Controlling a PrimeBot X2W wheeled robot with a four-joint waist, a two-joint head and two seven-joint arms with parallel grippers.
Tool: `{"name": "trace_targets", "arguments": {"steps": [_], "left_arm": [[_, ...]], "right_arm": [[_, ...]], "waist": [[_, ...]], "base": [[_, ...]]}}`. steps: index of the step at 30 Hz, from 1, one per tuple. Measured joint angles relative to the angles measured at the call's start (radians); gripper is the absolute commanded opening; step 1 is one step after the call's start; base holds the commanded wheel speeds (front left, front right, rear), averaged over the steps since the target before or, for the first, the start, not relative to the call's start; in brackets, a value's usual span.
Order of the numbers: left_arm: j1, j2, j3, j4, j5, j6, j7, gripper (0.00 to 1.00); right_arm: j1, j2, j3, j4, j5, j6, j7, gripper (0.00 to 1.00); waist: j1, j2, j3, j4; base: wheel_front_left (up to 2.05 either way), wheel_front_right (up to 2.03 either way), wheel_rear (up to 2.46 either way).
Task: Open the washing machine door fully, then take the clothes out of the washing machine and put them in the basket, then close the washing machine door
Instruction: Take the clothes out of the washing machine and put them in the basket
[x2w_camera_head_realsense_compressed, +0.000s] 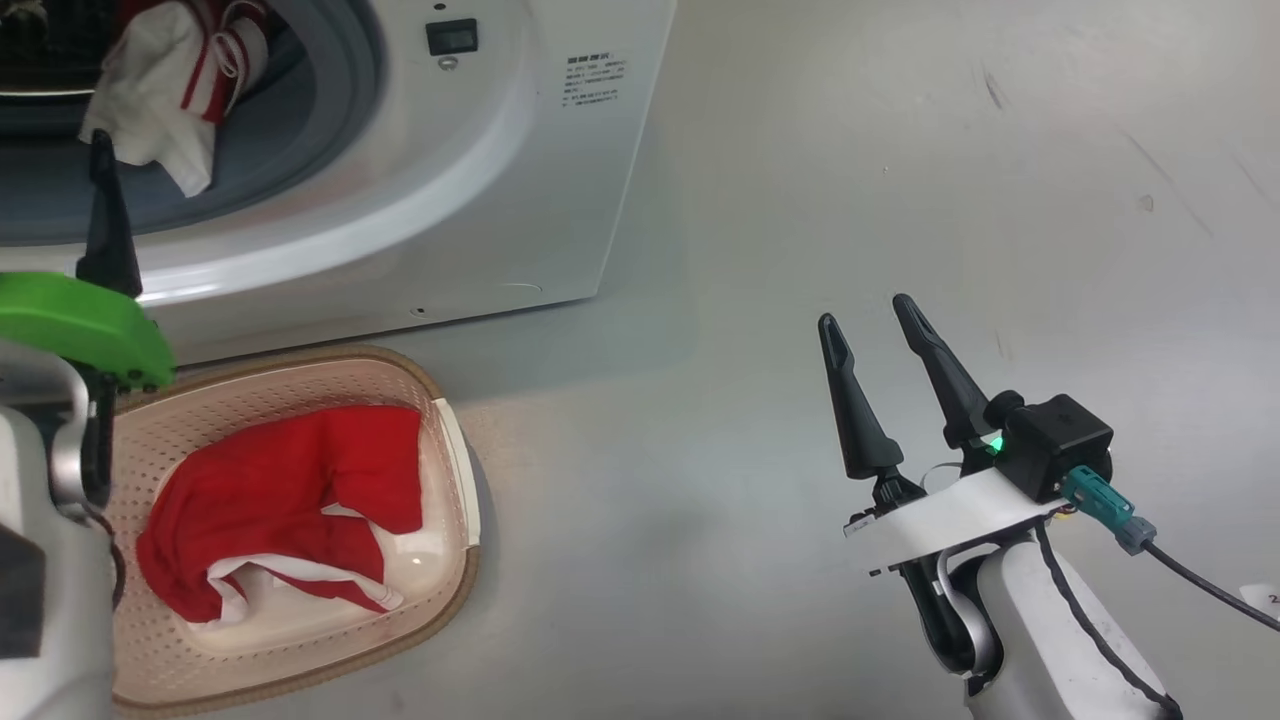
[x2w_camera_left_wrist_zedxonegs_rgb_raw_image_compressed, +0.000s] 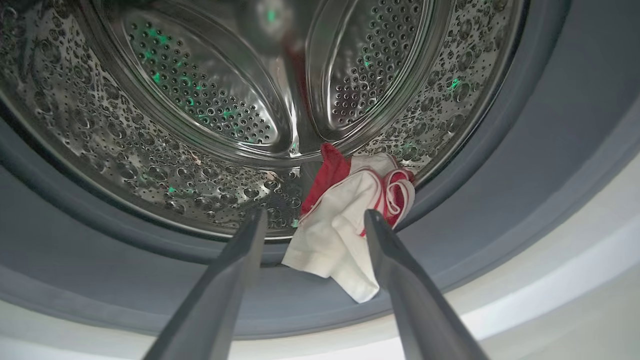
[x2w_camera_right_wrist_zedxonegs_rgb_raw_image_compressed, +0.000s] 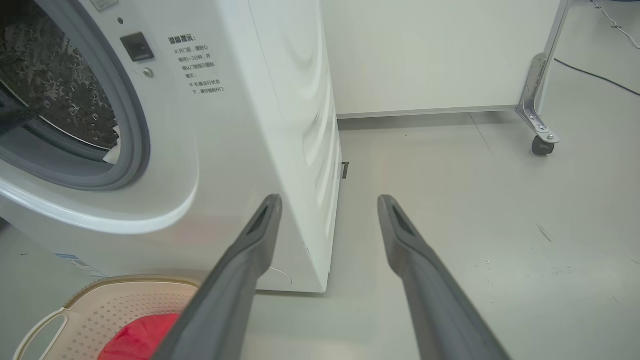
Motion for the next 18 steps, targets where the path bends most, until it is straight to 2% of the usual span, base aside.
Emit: {"name": "trace_targets", "arguments": {"steps": [12, 18], "left_arm": [[-0.206, 0.012, 0.024, 0.107, -0.065, -0.016, 0.165, 1.00], [-0.274, 0.056, 0.025, 0.179, -0.056, -0.009, 0.235, 1.00]], "right_arm": [[-0.041, 0.000, 0.036, -0.004, 0.020, -0.010, 0.000, 1.00], [-0.054, 0.000, 0.057, -0.005, 0.041, -0.026, 0.000, 1.00]], "waist": [[0.0000, 0.0000, 0.085, -0.085], [0.0000, 0.0000, 0.110, -0.117]], "base": [[0.00, 0.00, 0.00], [0.00, 0.00, 0.00]]}}
